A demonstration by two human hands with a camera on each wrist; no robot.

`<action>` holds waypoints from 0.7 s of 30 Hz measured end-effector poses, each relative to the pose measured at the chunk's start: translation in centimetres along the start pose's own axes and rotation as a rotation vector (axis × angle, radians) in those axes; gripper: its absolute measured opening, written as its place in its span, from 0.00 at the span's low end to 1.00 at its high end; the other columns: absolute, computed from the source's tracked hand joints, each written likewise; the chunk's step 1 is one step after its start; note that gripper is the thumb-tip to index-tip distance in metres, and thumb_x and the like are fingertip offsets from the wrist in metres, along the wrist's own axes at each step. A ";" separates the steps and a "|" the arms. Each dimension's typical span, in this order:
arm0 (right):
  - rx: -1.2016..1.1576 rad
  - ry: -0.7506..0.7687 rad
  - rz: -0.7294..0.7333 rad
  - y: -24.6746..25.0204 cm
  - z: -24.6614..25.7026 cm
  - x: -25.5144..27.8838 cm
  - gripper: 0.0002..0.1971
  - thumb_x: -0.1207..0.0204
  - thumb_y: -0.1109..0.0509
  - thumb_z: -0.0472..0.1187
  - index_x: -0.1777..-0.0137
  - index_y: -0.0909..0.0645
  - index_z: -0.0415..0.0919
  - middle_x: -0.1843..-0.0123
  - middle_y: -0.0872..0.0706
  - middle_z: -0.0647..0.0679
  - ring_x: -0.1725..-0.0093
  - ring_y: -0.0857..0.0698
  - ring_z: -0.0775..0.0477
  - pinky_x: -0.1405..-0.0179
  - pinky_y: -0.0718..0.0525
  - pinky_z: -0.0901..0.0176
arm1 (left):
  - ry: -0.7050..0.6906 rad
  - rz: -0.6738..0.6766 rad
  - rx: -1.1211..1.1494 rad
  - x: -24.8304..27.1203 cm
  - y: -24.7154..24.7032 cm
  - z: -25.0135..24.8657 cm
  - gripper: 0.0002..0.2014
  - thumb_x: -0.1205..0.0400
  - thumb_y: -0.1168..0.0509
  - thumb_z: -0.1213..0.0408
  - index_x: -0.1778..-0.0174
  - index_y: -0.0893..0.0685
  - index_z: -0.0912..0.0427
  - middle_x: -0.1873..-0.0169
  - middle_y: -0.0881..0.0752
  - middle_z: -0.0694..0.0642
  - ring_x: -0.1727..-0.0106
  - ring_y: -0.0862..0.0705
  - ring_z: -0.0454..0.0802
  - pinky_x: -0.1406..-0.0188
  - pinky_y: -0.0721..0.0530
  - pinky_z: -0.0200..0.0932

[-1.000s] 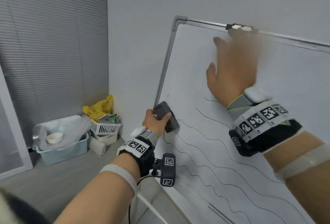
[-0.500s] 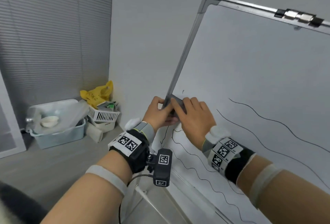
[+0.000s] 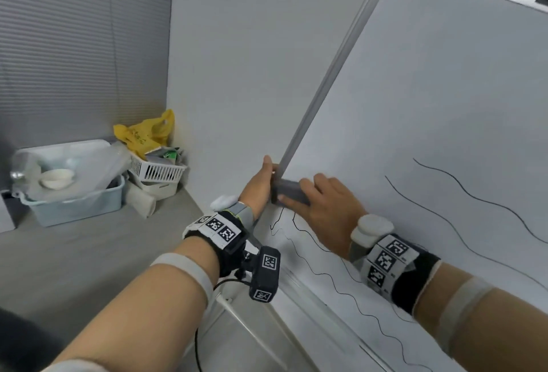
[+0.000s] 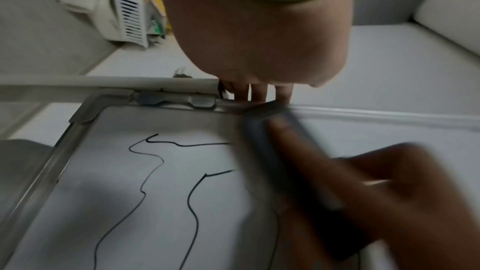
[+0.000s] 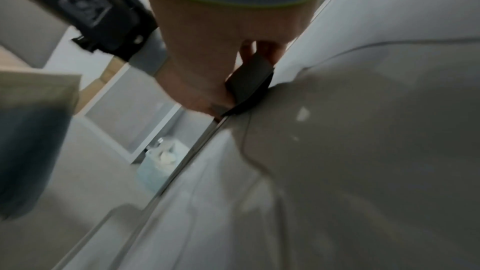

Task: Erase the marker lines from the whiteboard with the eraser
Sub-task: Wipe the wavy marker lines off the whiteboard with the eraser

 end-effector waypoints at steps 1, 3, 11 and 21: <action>0.004 -0.125 -0.086 1.3 -1.8 -0.8 0.34 0.33 0.32 0.35 0.24 0.20 0.50 0.44 0.28 0.41 0.52 0.29 0.39 0.55 0.30 0.47 | 0.000 -0.006 -0.010 -0.5 0.1 0.4 0.30 0.13 0.60 0.35 0.49 0.13 0.43 0.49 0.09 0.50 0.44 0.12 0.51 0.33 0.19 0.51; -0.009 -0.332 -0.211 2.1 -4.1 -1.5 0.34 0.30 0.36 0.32 0.22 0.21 0.49 0.47 0.26 0.39 0.54 0.30 0.39 0.56 0.33 0.46 | -0.007 -0.001 -0.035 -1.4 0.5 1.0 0.31 0.14 0.61 0.34 0.50 0.12 0.40 0.51 0.08 0.48 0.44 0.12 0.49 0.30 0.21 0.54; -0.234 0.096 0.055 -6.7 8.9 3.5 0.22 0.22 0.27 0.40 0.28 0.19 0.47 0.46 0.23 0.44 0.50 0.25 0.37 0.55 0.26 0.45 | -0.060 -0.007 -0.103 -2.1 2.2 3.0 0.36 0.13 0.64 0.37 0.48 0.10 0.45 0.47 0.08 0.51 0.41 0.12 0.50 0.33 0.20 0.50; -0.278 0.062 0.065 -7.6 11.0 3.8 0.19 0.11 0.47 0.39 0.31 0.16 0.45 0.49 0.20 0.44 0.52 0.24 0.37 0.56 0.25 0.44 | -0.063 0.038 -0.091 -1.8 2.3 4.6 0.33 0.11 0.64 0.39 0.49 0.11 0.43 0.44 0.09 0.49 0.39 0.13 0.48 0.32 0.22 0.46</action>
Point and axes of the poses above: each hand's wrist, its own x-axis away from the middle knuckle, its own y-axis out of the back of the hand, z = x × y, the point moved 8 cm from there along -x, towards the middle knuckle
